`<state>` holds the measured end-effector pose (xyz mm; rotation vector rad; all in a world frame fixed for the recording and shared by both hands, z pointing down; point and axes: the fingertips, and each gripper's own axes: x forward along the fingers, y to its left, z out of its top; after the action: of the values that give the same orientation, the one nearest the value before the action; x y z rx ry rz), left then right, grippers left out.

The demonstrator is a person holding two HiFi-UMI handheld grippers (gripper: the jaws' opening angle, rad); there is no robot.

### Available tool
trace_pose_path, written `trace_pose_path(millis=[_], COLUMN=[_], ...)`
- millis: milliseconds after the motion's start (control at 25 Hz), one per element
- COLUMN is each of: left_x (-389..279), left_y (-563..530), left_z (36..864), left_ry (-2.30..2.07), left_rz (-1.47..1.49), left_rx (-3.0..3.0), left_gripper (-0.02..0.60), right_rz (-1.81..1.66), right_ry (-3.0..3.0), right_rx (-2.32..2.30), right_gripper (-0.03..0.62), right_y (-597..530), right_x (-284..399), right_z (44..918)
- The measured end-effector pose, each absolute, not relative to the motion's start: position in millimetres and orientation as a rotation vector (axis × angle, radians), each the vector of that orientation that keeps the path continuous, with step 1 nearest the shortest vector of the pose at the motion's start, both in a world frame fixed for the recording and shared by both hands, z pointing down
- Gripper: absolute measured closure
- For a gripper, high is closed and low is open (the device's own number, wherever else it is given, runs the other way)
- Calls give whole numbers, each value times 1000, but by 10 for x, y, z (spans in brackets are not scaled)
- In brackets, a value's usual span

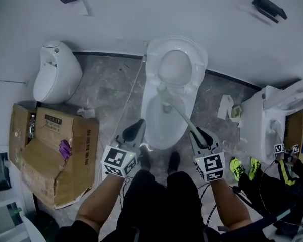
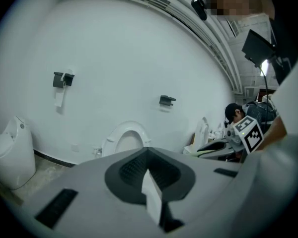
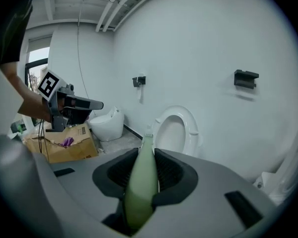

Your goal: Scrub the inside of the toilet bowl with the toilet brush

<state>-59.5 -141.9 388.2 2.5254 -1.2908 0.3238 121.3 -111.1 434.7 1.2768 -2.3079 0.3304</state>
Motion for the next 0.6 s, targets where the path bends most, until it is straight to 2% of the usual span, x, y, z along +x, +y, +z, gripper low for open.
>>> trace_pose_path(millis=[600], left_x=[-725], left_y=[-1663], left_z=[5288], left_ry=[-1227], left_rz=[387], left_rx=[2403], left_gripper=[572], right_rz=[388], right_ry=[-2151], right_rx=[1160], right_gripper=[488], right_y=[-1225], right_x=[1158], right_z=[5867])
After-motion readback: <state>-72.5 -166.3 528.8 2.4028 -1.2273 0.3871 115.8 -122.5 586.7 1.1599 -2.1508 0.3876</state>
